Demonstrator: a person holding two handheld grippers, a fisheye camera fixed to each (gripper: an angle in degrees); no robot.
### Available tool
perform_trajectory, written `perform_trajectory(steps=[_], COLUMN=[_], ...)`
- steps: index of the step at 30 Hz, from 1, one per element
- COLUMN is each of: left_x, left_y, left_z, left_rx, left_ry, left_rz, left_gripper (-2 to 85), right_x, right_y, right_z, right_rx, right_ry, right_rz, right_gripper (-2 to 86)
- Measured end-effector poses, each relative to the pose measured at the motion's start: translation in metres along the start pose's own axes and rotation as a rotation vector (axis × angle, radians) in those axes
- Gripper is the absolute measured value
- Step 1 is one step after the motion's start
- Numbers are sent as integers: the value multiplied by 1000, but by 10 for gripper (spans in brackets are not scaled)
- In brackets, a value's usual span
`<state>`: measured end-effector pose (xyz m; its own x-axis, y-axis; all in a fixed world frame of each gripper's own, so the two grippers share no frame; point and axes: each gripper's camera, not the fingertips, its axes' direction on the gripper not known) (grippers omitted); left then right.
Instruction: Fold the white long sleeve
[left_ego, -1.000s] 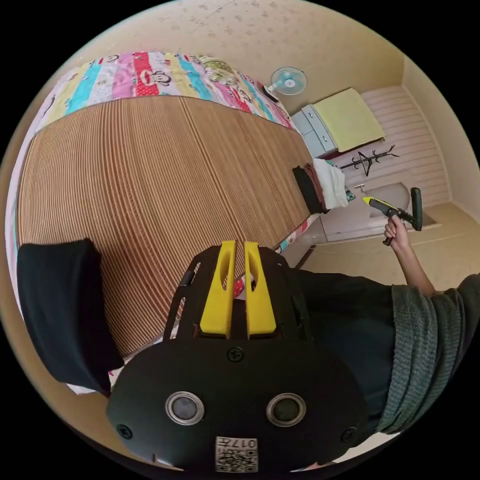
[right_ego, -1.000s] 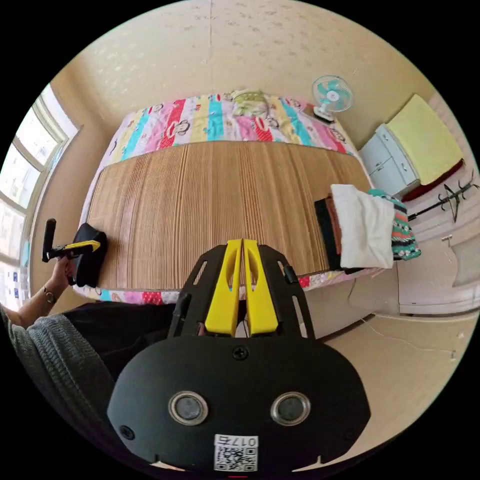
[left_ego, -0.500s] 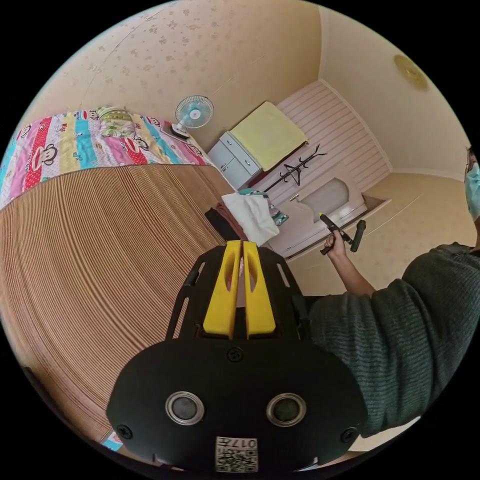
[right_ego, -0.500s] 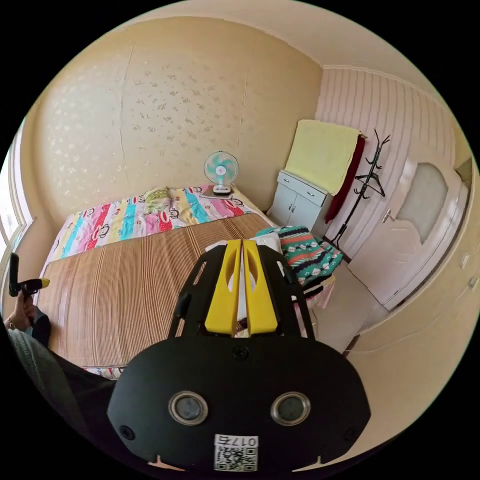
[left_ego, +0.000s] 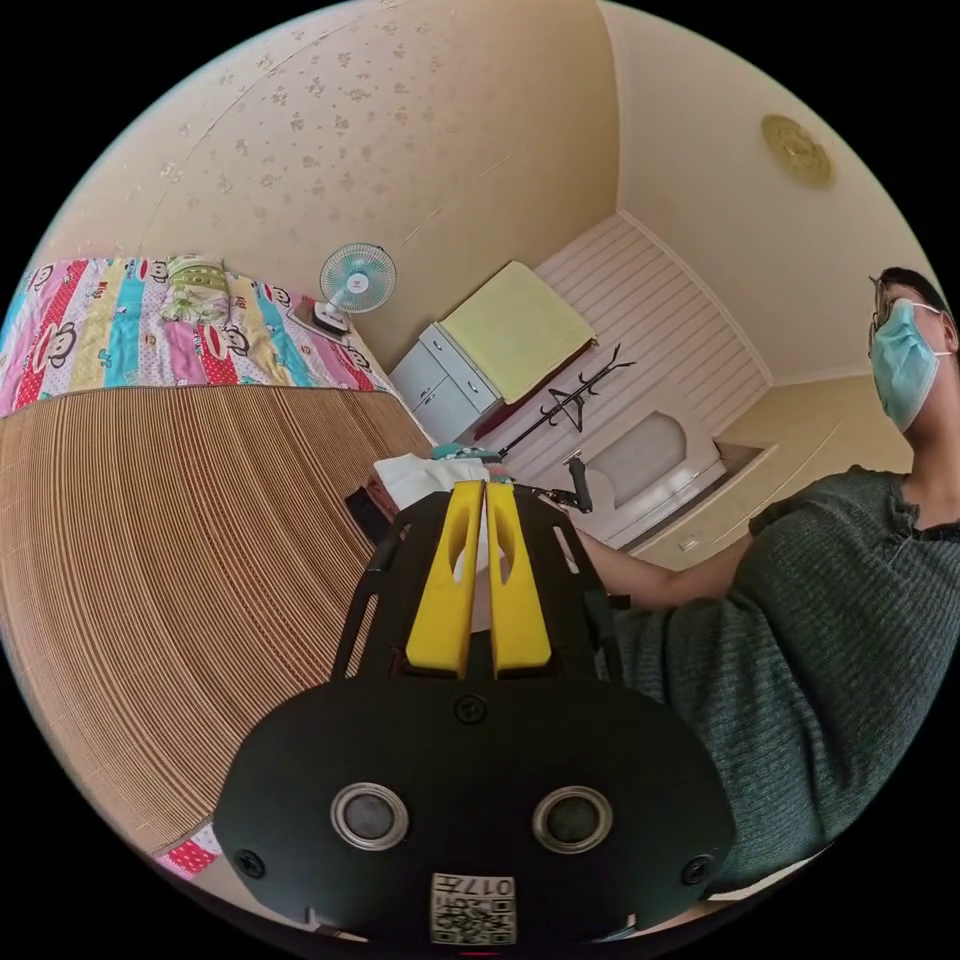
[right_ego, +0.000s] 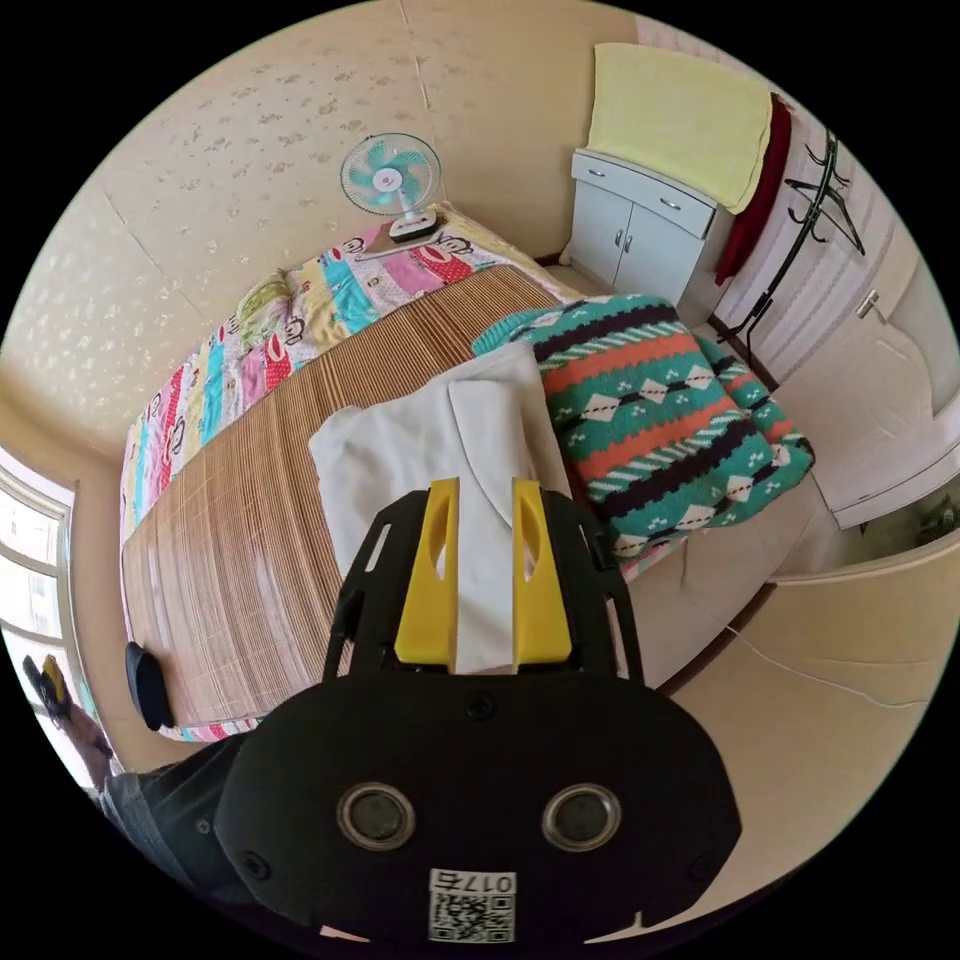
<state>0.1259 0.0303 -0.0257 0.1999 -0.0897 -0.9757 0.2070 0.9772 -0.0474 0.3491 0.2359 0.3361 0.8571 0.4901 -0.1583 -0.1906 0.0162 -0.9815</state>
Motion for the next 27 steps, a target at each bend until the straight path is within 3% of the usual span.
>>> perform_trajectory(steps=[4,6,9,11,13,17,23,27], left_x=[-21,-30,-47,-55,-63,-69,-95,-136], left_y=[17,22,21,13,-7,-53,-129,-152], left_z=[-20,-30,-39,-40,-37,-19,-11,2], left_rx=[15,44,70,72,54,-5,34,-233], left_ry=[-80,-95,-86,-57,-8,122,386,351], left_rz=[-57,-90,-163,-183,-176,-153,-309,-412], left_gripper=[9,25,52,59,63,87,224,240], right_x=[33,43,42,29,5,-64,-161,-219], right_y=[6,19,51,67,72,100,197,265], right_z=[57,57,16,-27,-62,-155,-217,-201], right_rx=[-74,-31,185,316,395,559,558,427], right_ry=[-82,-144,-308,-597,-761,-925,-1090,-1045], right_rz=[54,84,66,-54,-220,-577,-1021,-1197], right_gripper=[80,59,40,34,31,27,27,26])
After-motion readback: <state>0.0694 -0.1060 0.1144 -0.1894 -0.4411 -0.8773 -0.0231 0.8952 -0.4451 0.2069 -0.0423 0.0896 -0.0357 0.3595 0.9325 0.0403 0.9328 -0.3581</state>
